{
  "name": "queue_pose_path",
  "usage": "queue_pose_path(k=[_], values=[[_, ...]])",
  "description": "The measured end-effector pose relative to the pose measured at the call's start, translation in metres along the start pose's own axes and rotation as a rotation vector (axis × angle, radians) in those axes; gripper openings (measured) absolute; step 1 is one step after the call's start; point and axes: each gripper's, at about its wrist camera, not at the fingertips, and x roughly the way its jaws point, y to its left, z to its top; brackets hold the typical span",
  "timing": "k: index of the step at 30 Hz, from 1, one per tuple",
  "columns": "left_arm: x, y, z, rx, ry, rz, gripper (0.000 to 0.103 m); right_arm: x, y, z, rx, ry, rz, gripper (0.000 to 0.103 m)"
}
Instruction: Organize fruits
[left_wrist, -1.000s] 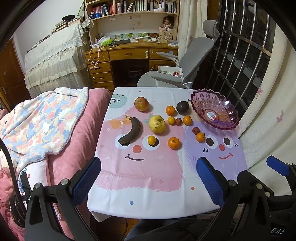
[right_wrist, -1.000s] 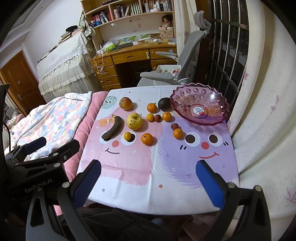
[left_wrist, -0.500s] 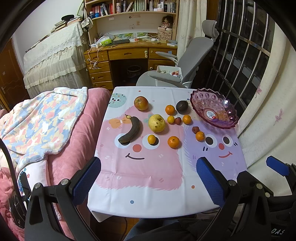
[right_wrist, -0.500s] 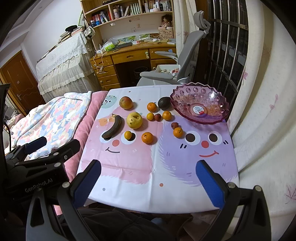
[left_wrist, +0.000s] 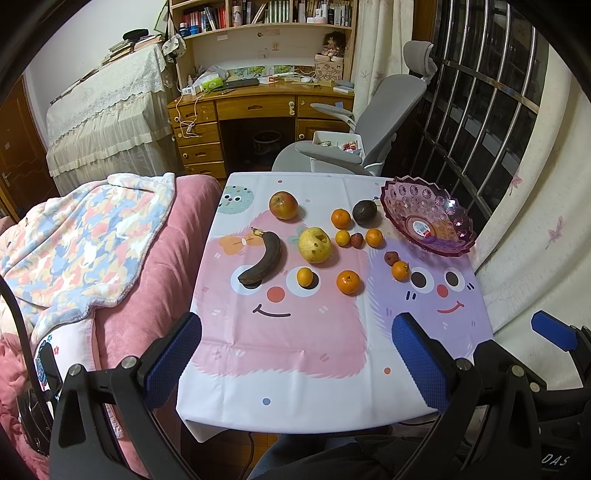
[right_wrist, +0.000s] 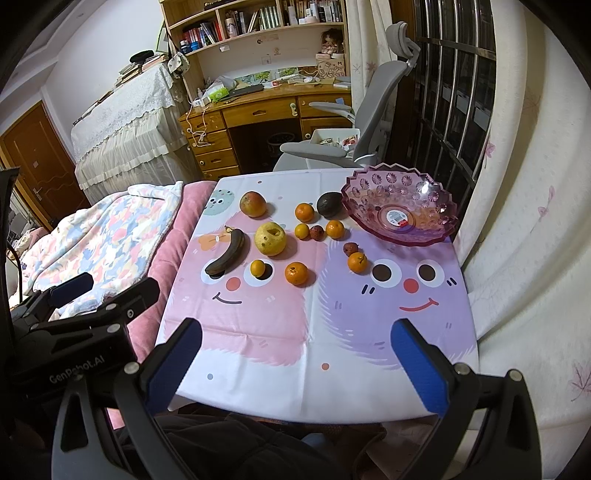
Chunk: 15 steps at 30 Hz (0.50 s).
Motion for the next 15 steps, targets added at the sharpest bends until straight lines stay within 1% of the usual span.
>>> queue_pose_path(k=[11, 15], values=[[0.0005, 0.0010, -0.0007, 0.001, 0.007, -0.002, 0.102, -0.0018, 0.0031, -0.0004, 0.001, 0.000, -0.001, 0.102], [0.0035, 0.0046, -0.0026, -0.004, 0.027, -0.012, 0.102, -0.0026, 0.0035, 0.0028, -0.001, 0.002, 0.004, 0.103]])
